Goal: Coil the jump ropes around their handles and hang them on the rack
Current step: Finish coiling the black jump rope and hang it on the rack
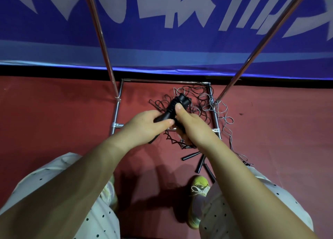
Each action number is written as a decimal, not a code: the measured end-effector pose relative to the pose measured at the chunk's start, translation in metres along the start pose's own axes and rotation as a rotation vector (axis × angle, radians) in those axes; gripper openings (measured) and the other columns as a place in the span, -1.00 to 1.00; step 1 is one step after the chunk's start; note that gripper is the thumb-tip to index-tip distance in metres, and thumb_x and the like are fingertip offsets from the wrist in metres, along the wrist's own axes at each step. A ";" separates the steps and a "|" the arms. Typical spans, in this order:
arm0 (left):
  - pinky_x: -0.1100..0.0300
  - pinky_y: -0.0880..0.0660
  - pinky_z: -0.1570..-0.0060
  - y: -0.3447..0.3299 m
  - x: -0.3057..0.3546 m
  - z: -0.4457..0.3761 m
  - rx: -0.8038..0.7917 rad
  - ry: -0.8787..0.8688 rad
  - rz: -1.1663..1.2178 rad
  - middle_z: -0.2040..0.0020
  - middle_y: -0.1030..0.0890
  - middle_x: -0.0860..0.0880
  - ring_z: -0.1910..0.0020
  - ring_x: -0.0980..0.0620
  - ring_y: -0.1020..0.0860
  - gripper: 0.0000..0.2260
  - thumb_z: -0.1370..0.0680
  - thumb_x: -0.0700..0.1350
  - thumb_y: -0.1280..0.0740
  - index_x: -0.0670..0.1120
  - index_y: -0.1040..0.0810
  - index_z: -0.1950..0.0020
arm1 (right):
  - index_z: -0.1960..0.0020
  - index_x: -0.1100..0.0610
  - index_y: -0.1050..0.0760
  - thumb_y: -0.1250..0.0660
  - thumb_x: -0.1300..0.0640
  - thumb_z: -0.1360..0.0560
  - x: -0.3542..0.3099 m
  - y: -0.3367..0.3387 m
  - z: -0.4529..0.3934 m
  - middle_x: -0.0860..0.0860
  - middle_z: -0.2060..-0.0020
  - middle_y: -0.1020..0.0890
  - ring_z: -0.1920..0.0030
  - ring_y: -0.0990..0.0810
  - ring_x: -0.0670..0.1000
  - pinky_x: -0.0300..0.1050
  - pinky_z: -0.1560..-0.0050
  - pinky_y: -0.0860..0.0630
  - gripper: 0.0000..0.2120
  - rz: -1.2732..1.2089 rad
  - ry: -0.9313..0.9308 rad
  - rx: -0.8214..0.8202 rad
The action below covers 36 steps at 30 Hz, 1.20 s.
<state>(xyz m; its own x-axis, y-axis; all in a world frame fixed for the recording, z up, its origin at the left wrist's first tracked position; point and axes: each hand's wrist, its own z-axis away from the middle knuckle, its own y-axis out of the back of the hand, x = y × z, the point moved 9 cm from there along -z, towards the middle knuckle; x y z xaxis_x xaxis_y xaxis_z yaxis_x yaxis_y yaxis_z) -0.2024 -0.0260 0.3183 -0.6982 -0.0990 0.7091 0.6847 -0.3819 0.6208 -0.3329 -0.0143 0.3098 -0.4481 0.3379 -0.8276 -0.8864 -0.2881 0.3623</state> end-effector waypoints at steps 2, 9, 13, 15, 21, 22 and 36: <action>0.15 -0.31 0.33 0.000 0.003 0.001 -0.003 -0.034 -0.031 0.36 -0.45 0.08 0.36 0.13 -0.43 -0.75 -0.49 0.13 -0.35 0.04 -0.41 0.28 | 0.35 0.09 -0.43 -0.10 -0.32 -0.53 0.001 0.002 0.000 -0.10 0.57 -0.33 0.59 -0.24 -0.13 -0.15 0.41 -0.16 -0.46 -0.032 -0.034 0.010; 0.28 -0.38 0.49 -0.022 0.001 0.002 -0.256 0.044 0.550 0.33 -0.50 -0.14 0.42 -0.02 -0.45 -0.57 -0.35 0.23 -0.35 -0.15 -0.52 0.13 | 0.33 0.09 -0.36 -0.12 -0.20 -0.48 -0.004 0.012 -0.002 -0.06 0.51 -0.38 0.48 -0.34 -0.07 -0.14 0.33 -0.23 -0.60 -0.151 0.044 0.135; 0.12 -0.56 0.28 -0.061 0.018 0.036 -0.750 0.246 1.071 0.18 -0.65 -0.21 0.30 -0.12 -0.63 -0.24 -0.35 0.43 -0.02 -0.19 -0.65 0.06 | 0.20 0.17 -0.38 -0.08 -0.21 -0.37 -0.002 0.012 -0.004 -0.02 0.50 -0.28 0.51 -0.21 -0.05 -0.13 0.44 -0.13 -0.57 -0.426 0.058 0.065; 0.19 -0.53 0.37 -0.069 0.027 0.041 -0.835 0.253 1.195 0.27 -0.61 -0.13 0.41 -0.05 -0.58 -0.22 -0.35 0.45 0.01 -0.18 -0.66 0.07 | 0.10 0.18 -0.42 -0.08 -0.29 -0.34 -0.001 0.007 -0.007 -0.04 0.53 -0.32 0.50 -0.24 -0.05 -0.12 0.44 -0.16 -0.47 -0.378 0.094 0.010; 0.31 -0.28 0.56 -0.062 0.024 0.032 -0.734 0.298 1.173 0.44 -0.38 0.00 0.60 0.11 -0.29 -0.39 -0.41 0.38 0.00 -0.14 -0.49 0.16 | 0.20 0.10 -0.46 -0.07 -0.31 -0.43 -0.004 0.019 -0.003 0.00 0.38 -0.44 0.39 -0.35 -0.05 -0.24 0.40 -0.28 -0.52 -0.235 0.106 -0.023; 0.31 -0.28 0.56 -0.061 0.024 0.031 -0.728 0.302 1.179 0.44 -0.38 0.00 0.60 0.11 -0.29 -0.39 -0.41 0.38 0.00 -0.14 -0.50 0.17 | 0.20 0.10 -0.49 -0.11 -0.31 -0.43 -0.003 0.022 -0.004 0.01 0.37 -0.45 0.38 -0.37 -0.03 -0.22 0.38 -0.30 -0.52 -0.243 0.098 -0.020; 0.32 -0.25 0.56 -0.039 0.012 0.016 -0.512 0.345 1.167 0.44 -0.41 -0.02 0.60 0.10 -0.29 -0.39 -0.49 0.37 0.01 -0.15 -0.49 0.18 | 0.32 0.21 -0.53 -0.20 -0.10 -0.59 -0.015 0.045 0.003 -0.09 0.59 -0.42 0.55 -0.33 -0.10 -0.26 0.46 -0.26 -0.53 -0.152 0.199 0.210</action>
<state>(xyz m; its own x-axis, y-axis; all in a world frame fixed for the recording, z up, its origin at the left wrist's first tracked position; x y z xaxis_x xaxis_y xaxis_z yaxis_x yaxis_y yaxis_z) -0.2344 0.0024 0.3078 0.1748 -0.8033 0.5694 0.8139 -0.2075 -0.5426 -0.3668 -0.0296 0.3401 -0.2962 0.1755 -0.9389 -0.9551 -0.0500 0.2920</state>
